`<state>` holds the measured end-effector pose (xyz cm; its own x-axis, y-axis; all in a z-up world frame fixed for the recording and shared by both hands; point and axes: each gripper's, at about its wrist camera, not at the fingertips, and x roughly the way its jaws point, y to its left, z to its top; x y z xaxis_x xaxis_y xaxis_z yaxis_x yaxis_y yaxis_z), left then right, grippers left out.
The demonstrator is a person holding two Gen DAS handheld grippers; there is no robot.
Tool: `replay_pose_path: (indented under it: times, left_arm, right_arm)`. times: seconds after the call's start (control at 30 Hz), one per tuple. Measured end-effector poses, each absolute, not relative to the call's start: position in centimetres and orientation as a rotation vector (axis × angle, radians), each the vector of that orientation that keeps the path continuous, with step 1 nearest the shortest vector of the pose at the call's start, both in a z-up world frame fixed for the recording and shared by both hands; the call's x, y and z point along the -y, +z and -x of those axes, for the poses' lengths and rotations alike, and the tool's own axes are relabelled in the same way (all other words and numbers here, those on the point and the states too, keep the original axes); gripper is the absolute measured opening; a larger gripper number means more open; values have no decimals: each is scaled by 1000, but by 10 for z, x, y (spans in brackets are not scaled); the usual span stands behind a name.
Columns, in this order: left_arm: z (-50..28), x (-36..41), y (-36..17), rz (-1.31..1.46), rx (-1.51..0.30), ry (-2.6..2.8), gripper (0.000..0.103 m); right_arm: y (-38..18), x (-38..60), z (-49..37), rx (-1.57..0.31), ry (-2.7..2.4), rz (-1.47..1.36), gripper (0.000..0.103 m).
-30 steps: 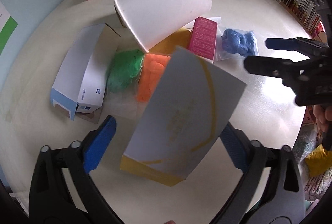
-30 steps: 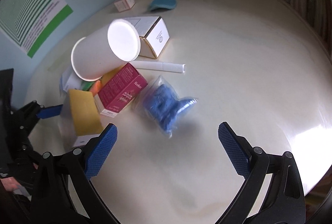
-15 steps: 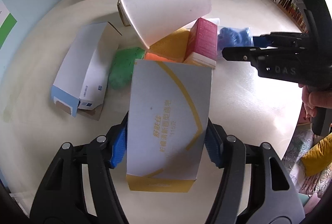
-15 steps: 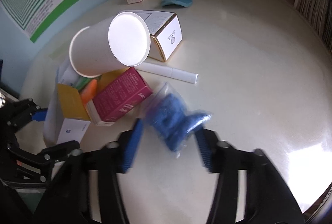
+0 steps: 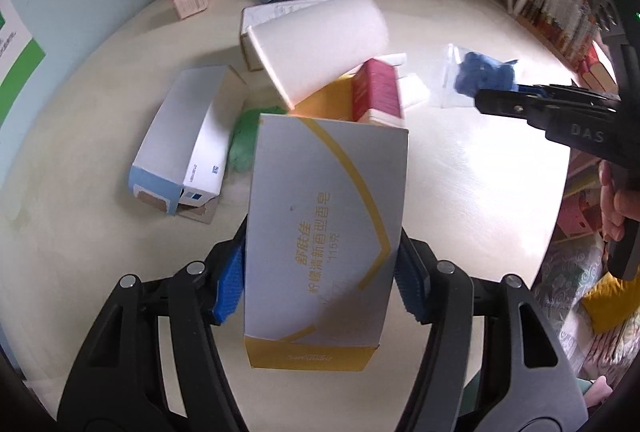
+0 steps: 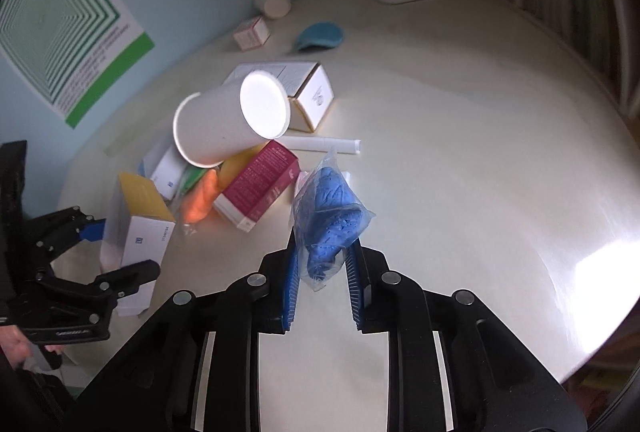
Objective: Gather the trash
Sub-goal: 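Carry both items over the teal wastebasket and open both tools to drop them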
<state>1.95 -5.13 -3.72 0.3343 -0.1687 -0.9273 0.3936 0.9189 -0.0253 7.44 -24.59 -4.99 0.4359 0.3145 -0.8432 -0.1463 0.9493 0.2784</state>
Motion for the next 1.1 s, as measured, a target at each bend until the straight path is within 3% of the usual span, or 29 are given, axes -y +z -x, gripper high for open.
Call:
replay_pose_path:
  times: [0.27, 0.57, 0.8, 1.1]
  left_arm:
    - [15, 84, -18, -328, -1122, -550, 60]
    - [89, 174, -26, -499, -1112, -883, 60]
    - [153, 266, -57, -581, -1114, -1011, 60]
    - [202, 365, -137, -686, -1235, -1014, 60]
  right_arm:
    - [-19, 289, 26, -1001, 93, -309, 22]
    - [-25, 348, 174, -979, -218, -480, 22]
    - [-80, 405, 261, -1054, -326, -591, 22]
    - [-178, 476, 308, -1178, -337, -747, 22]
